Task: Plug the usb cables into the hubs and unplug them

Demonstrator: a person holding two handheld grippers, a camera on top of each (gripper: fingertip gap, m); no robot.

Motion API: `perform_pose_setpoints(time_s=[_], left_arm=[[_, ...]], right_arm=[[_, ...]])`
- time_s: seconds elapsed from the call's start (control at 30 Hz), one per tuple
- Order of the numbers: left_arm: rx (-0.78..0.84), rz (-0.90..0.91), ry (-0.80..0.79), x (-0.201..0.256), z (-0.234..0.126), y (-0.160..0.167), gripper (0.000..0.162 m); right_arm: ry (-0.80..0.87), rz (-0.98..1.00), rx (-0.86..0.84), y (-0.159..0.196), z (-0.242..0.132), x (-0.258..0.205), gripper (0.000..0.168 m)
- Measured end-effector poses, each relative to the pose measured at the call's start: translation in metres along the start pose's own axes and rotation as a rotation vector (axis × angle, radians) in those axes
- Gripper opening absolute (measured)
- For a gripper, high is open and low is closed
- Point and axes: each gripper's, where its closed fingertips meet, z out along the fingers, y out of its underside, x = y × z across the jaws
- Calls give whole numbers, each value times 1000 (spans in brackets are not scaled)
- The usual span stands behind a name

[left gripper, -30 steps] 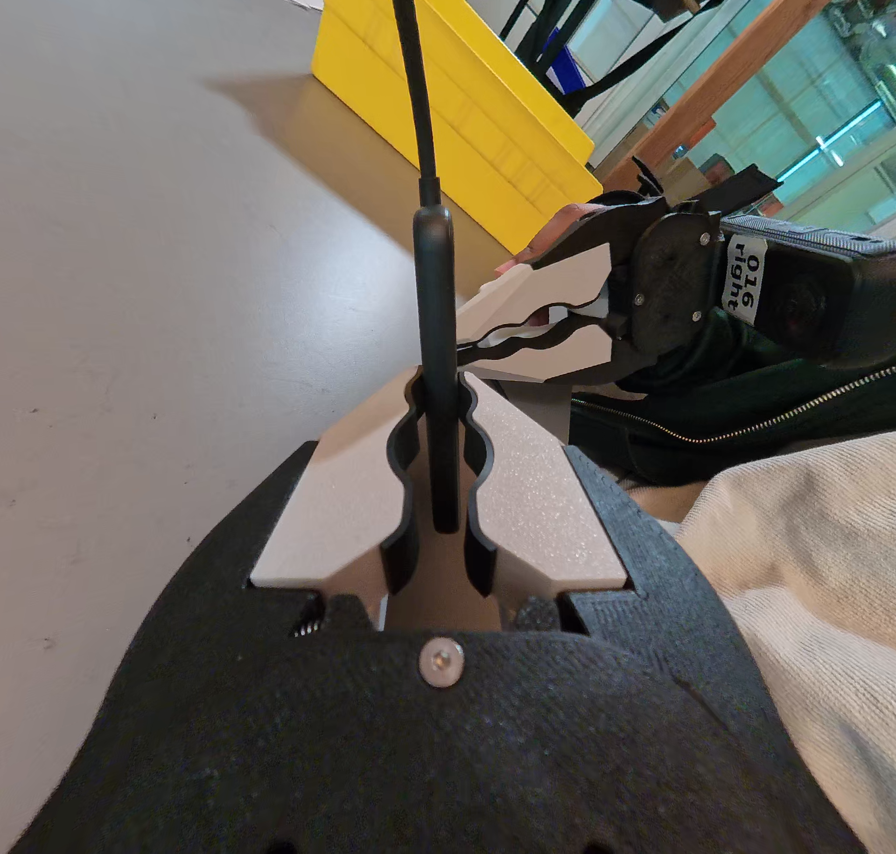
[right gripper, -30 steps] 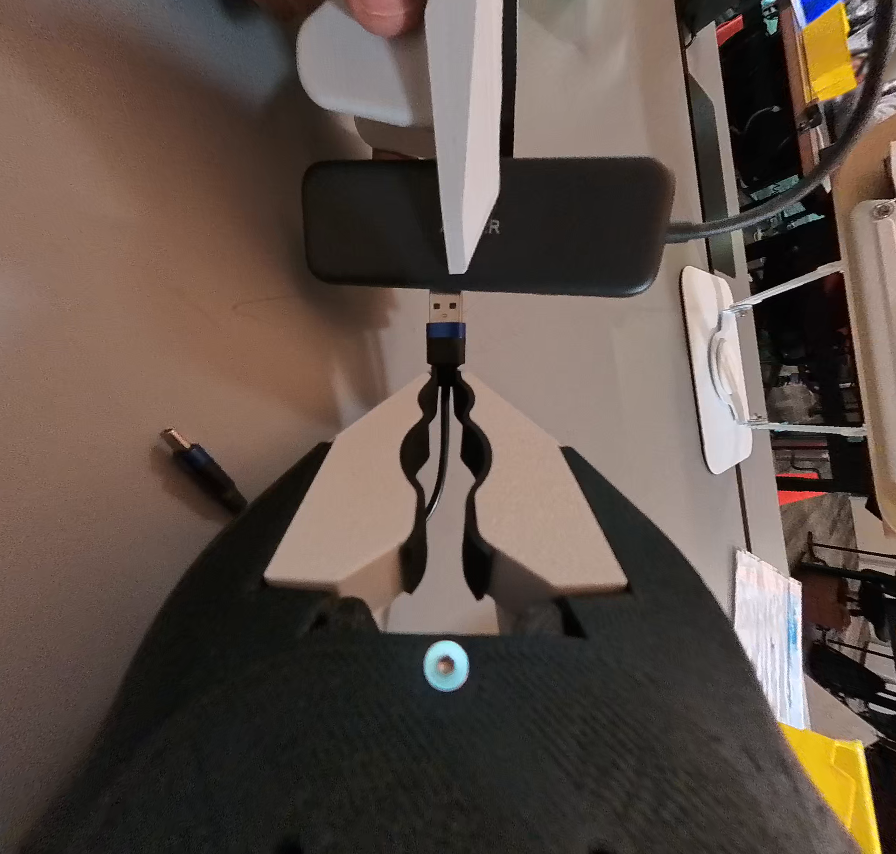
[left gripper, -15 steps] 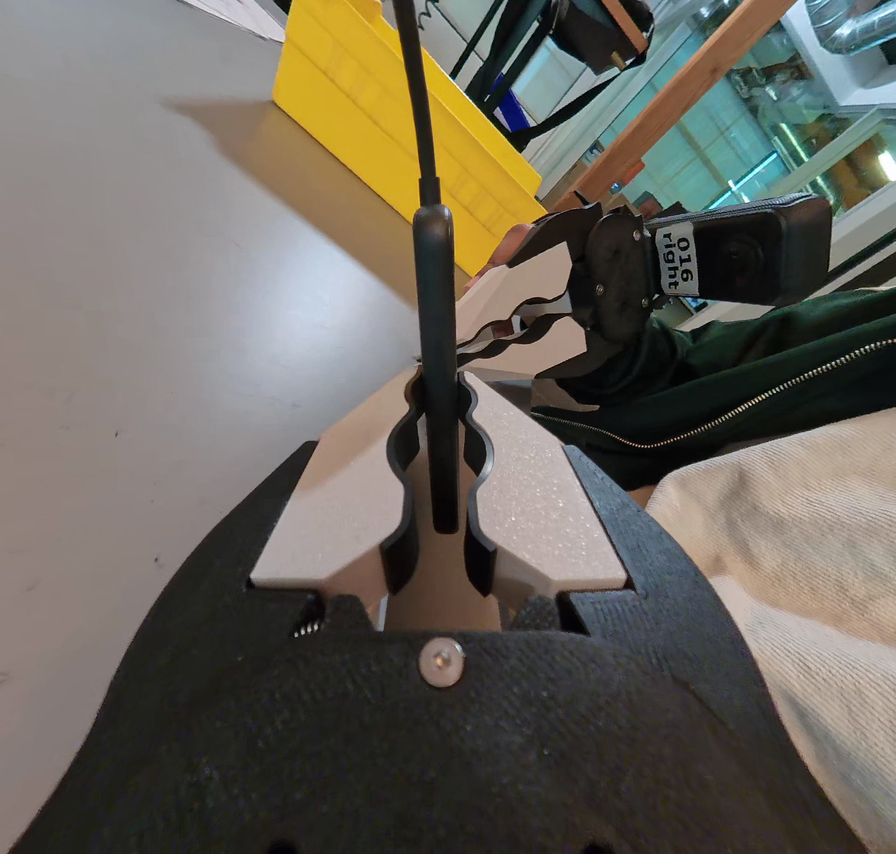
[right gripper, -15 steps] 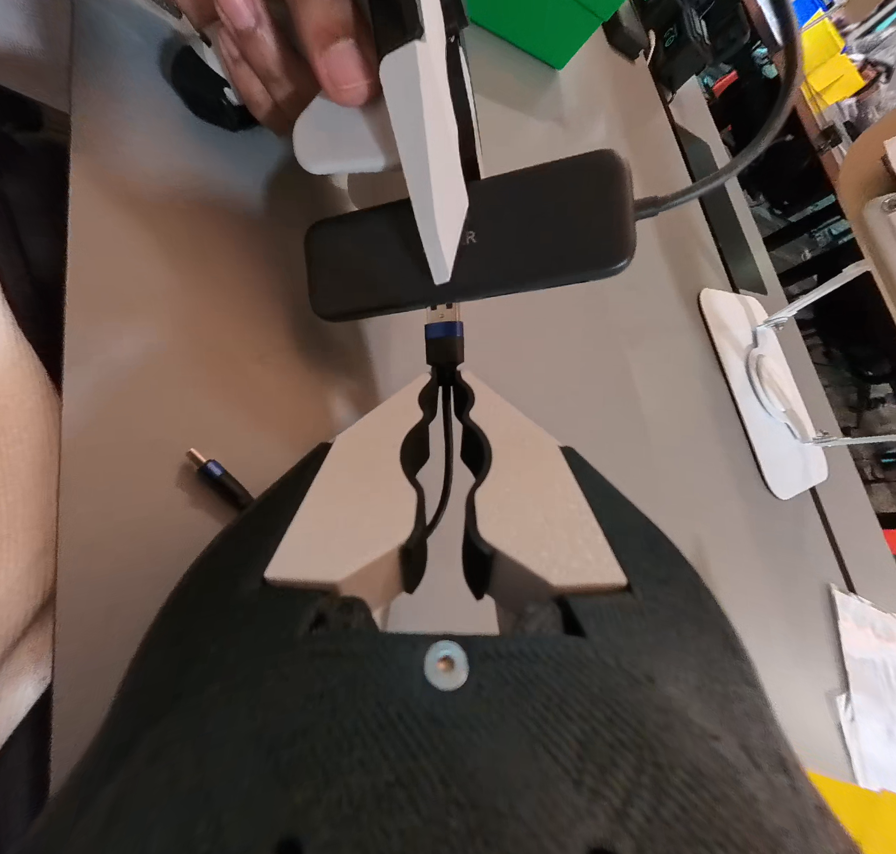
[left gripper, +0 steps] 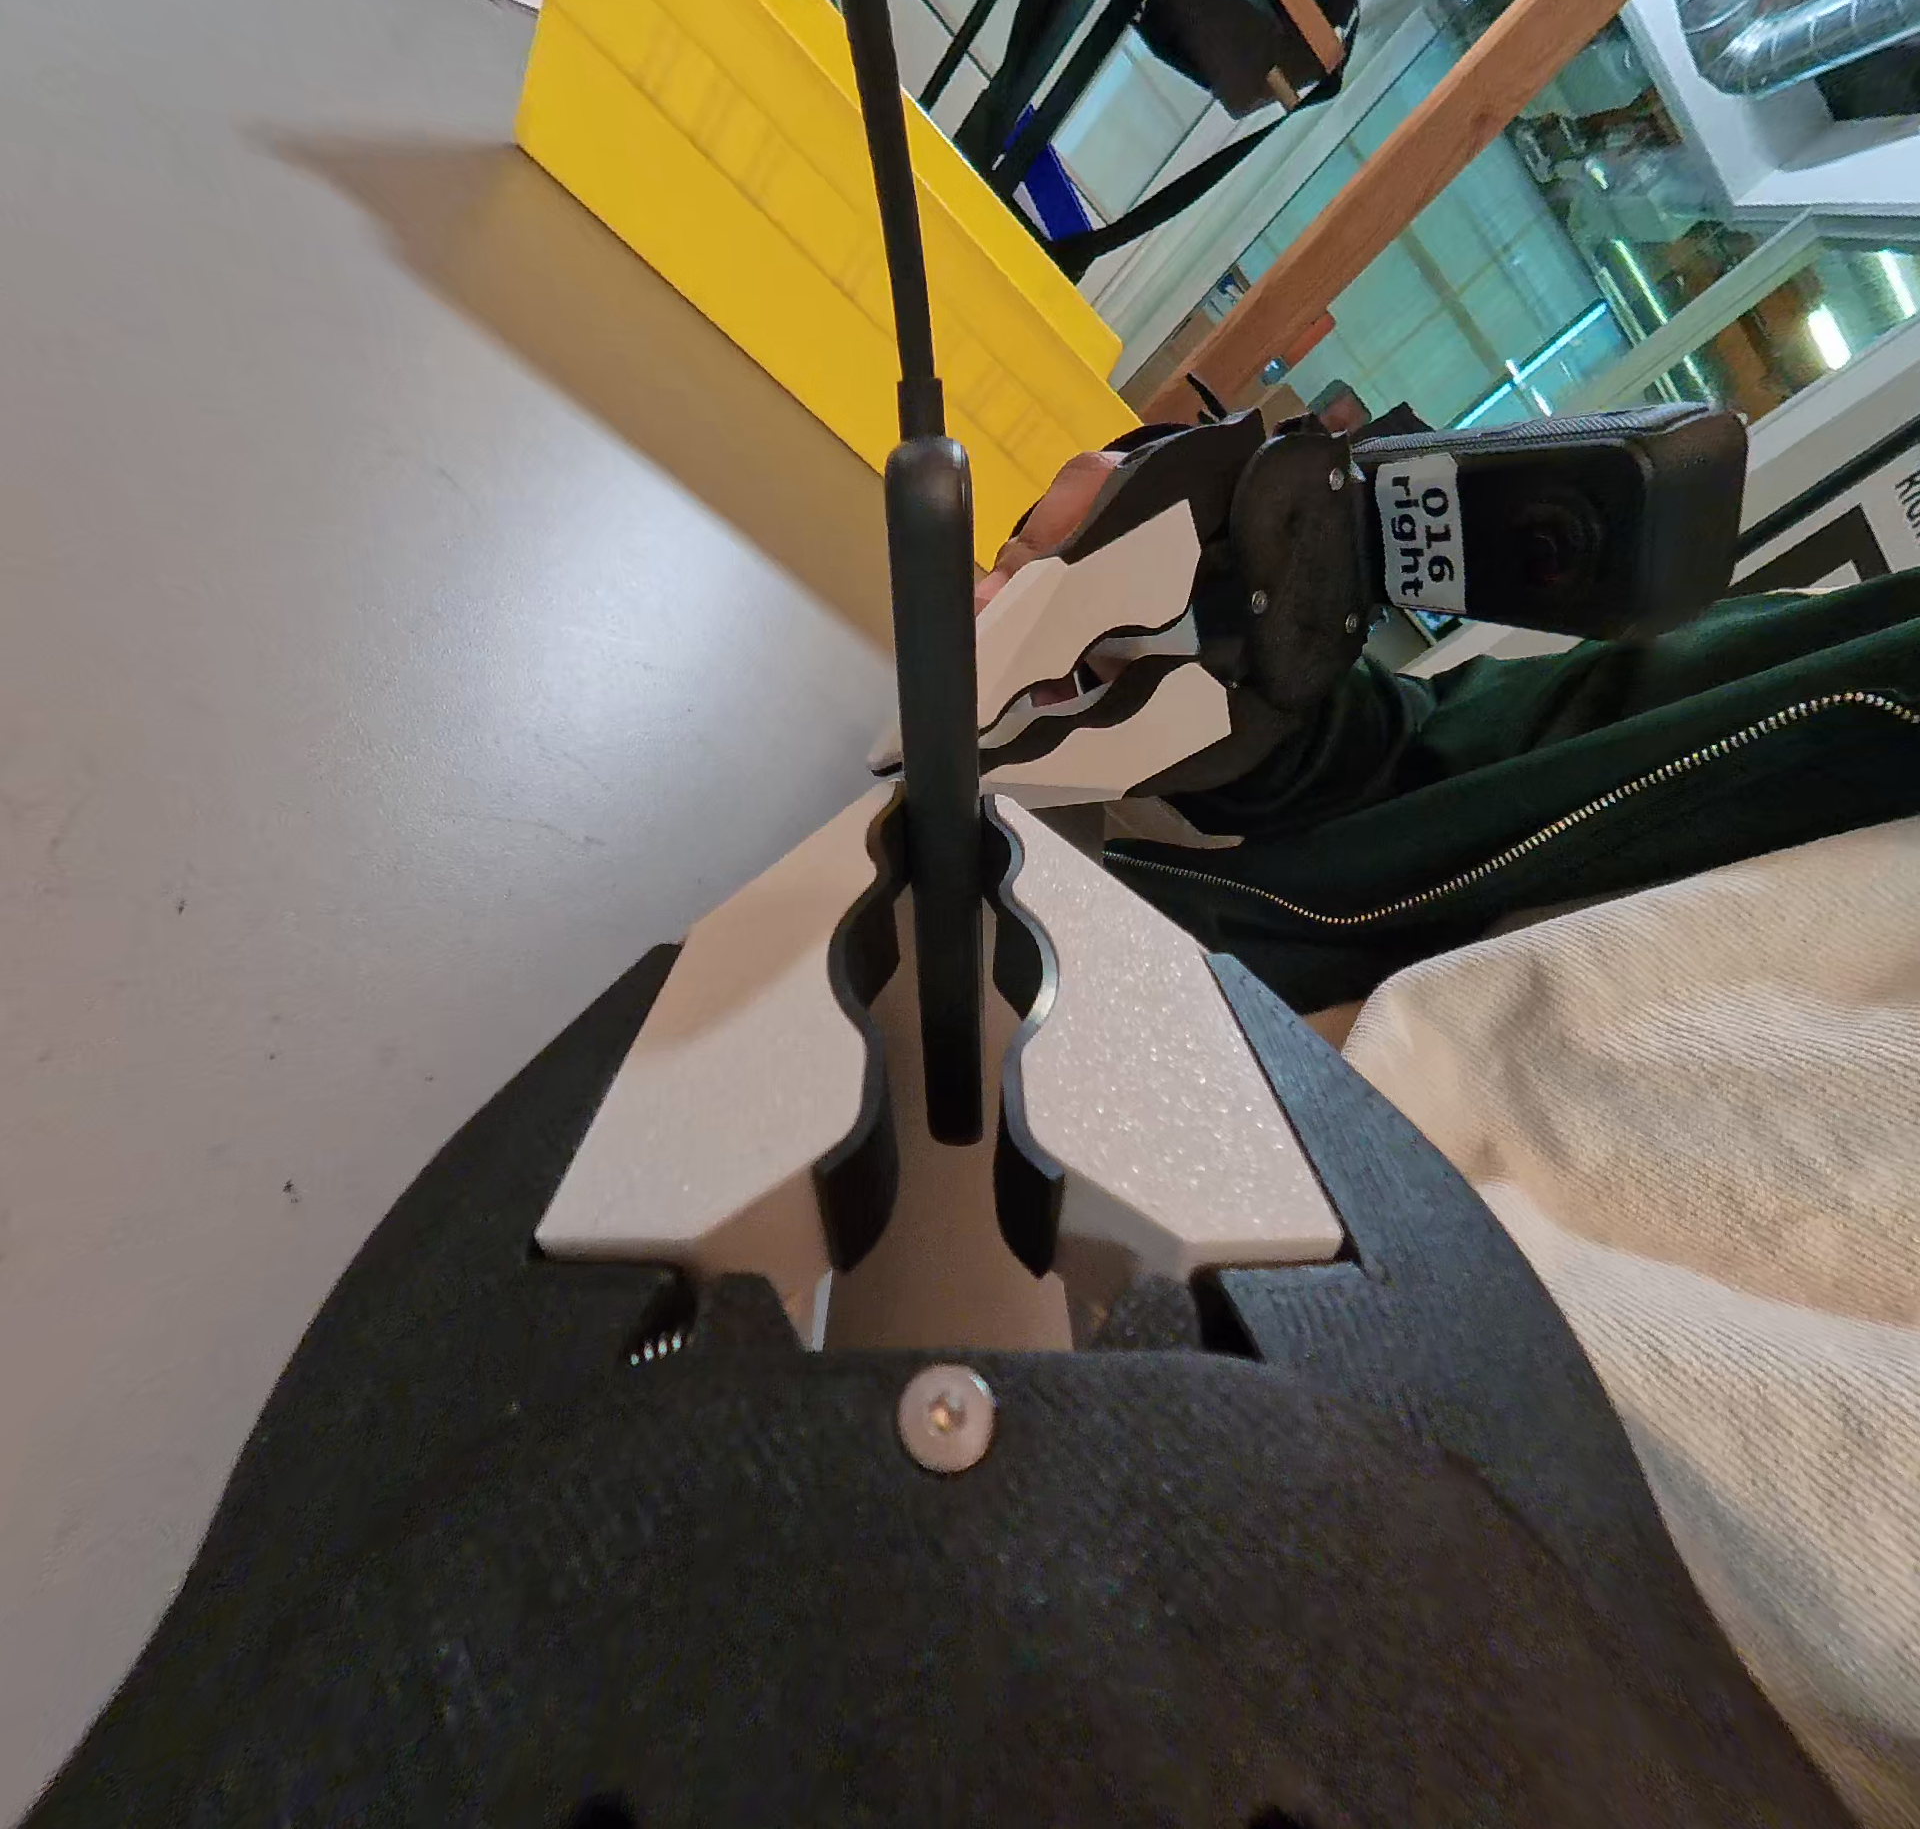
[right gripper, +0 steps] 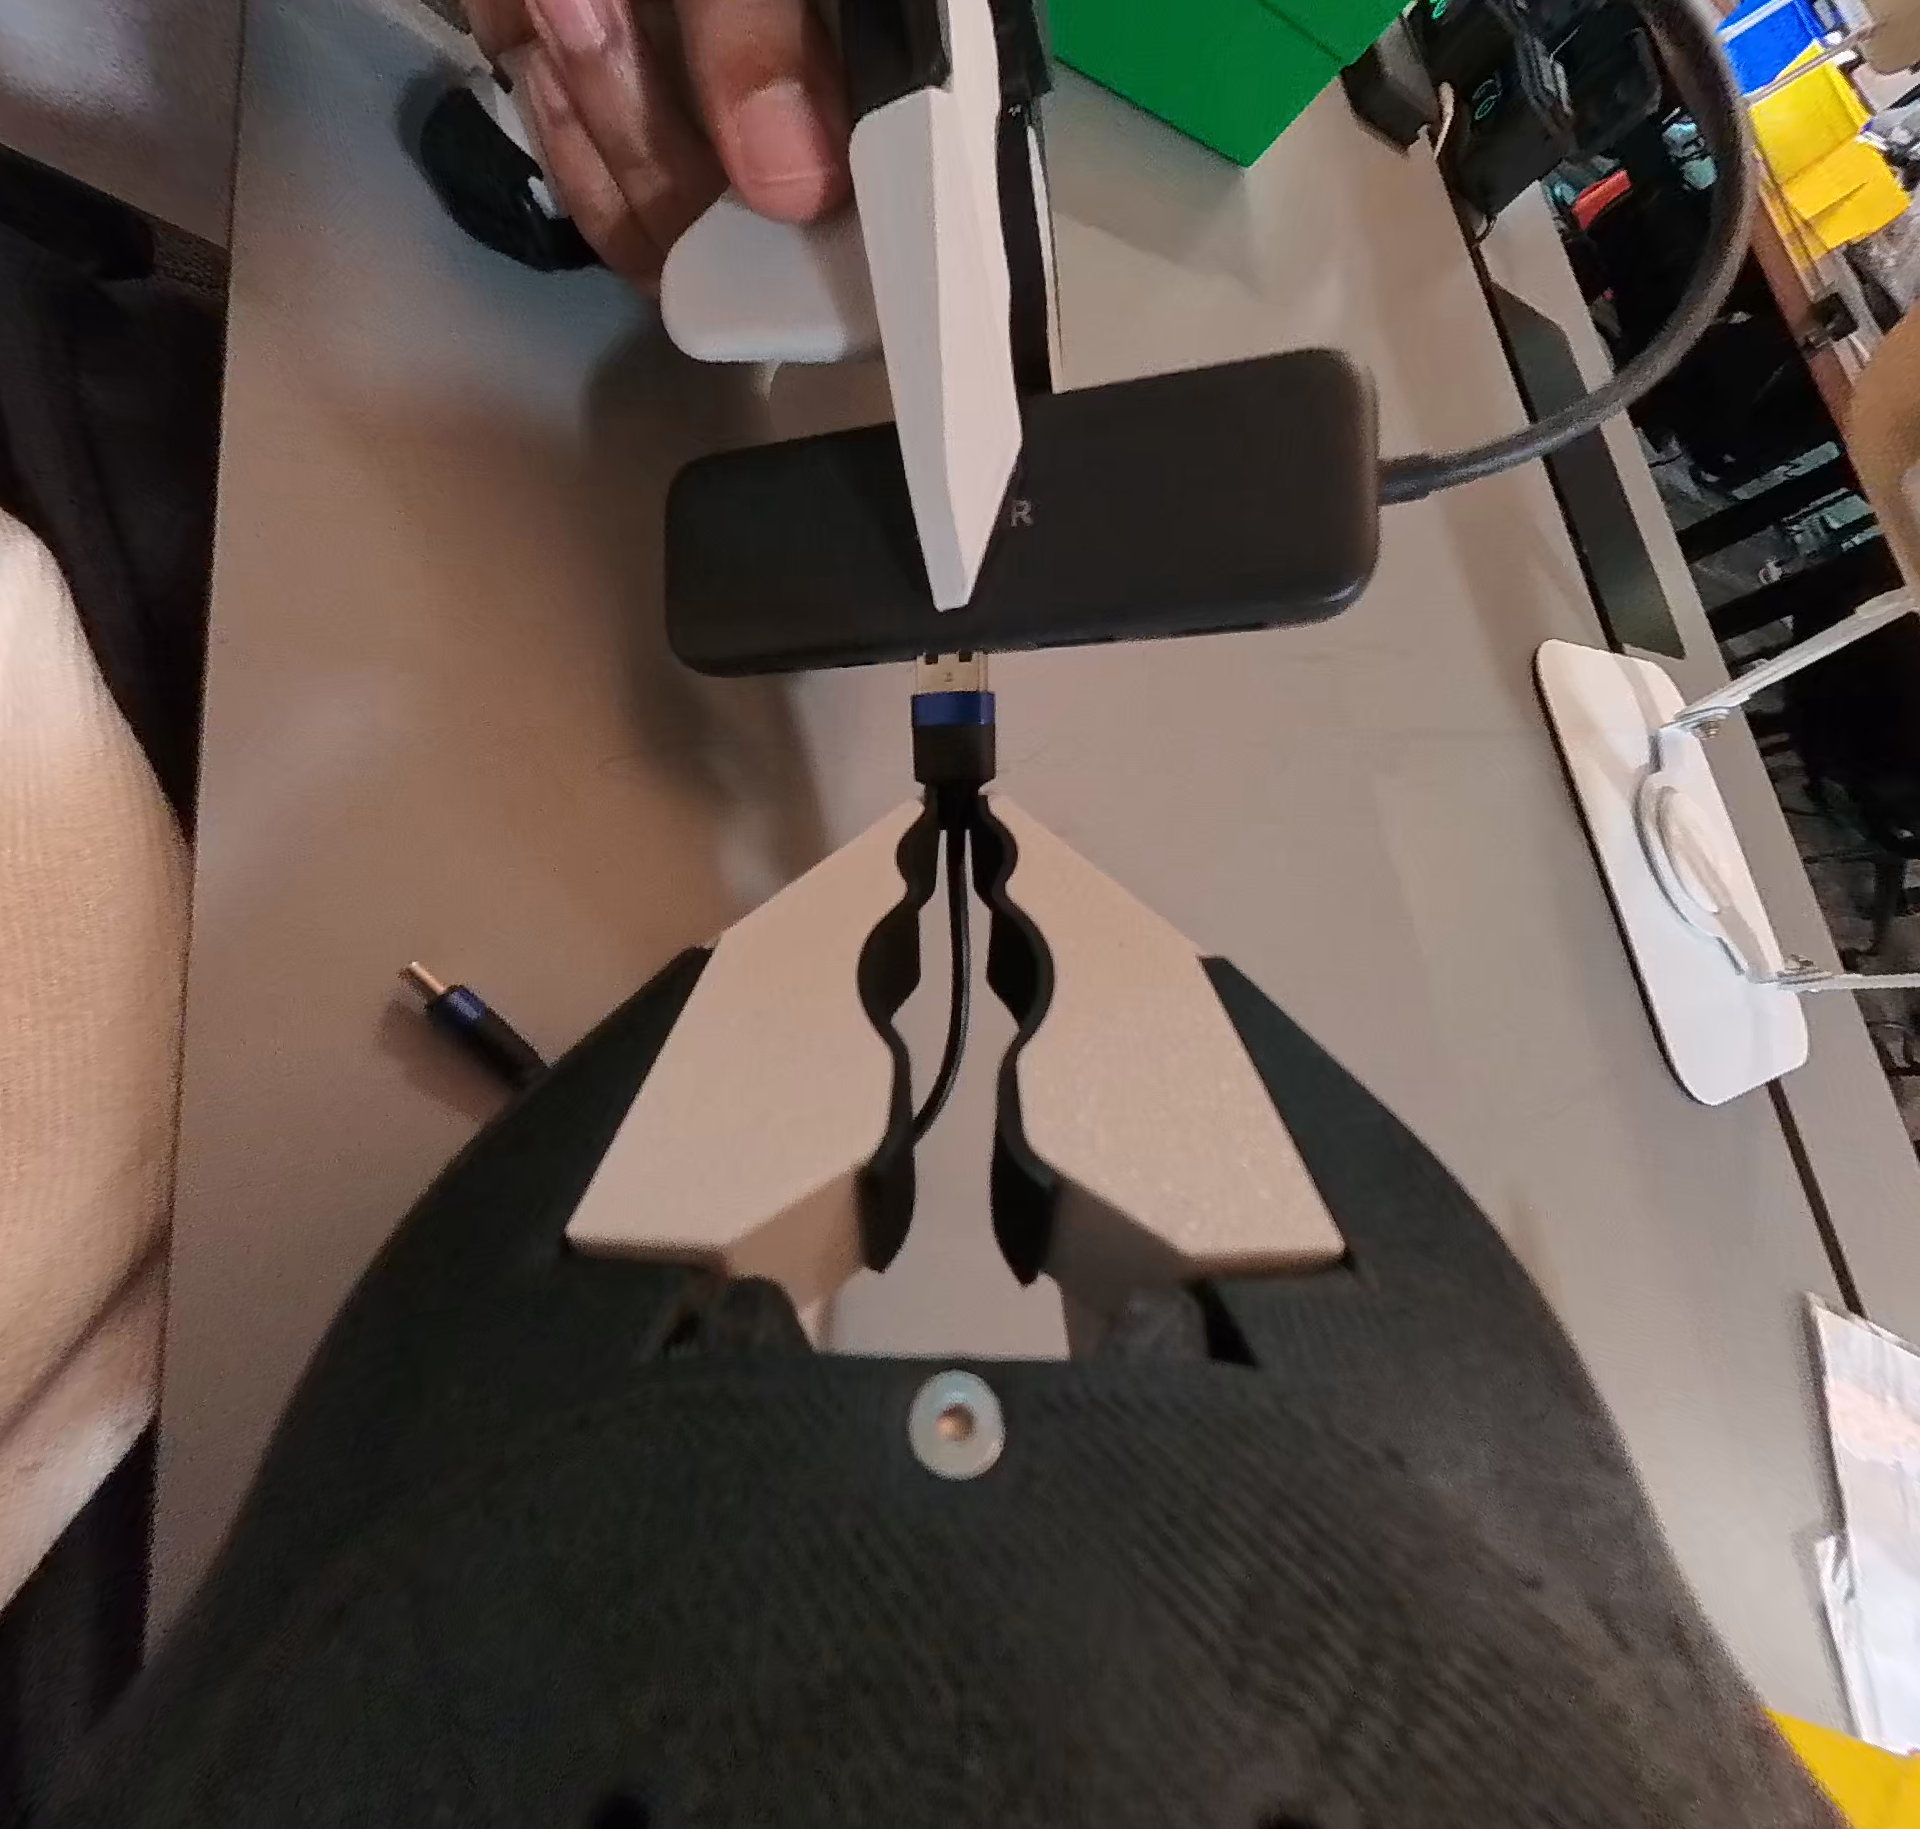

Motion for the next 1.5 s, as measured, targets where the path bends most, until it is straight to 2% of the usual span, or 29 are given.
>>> perform_pose_setpoints(time_s=[0.43,0.57,0.77,0.8,0.93,1.03,1.27,1.37,1.5], left_arm=[[-45,-21,-15,-4,2,7,8],[-42,41,-37,-3,3,5,9],[31,-48,31,0,-2,-6,8],[38,-49,31,0,-3,-7,8],[98,-63,27,-2,-10,-17,8],[198,-106,69,-1,-21,-32,8],[412,-169,301,25,-49,-64,8],[411,-143,313,29,-48,-64,8],[428,-137,318,30,-50,-66,8]], right_arm=[[4,-59,-26,0,3,-5,4],[24,-42,-41,-2,5,-4,5],[56,52,72,-12,0,7,6],[82,50,83,-13,-1,11,7],[257,15,124,-14,-11,34,34],[373,29,193,-19,-24,52,37],[470,290,415,-25,-60,86,26],[417,429,513,-25,-68,92,28],[345,520,580,-24,-70,92,29]])
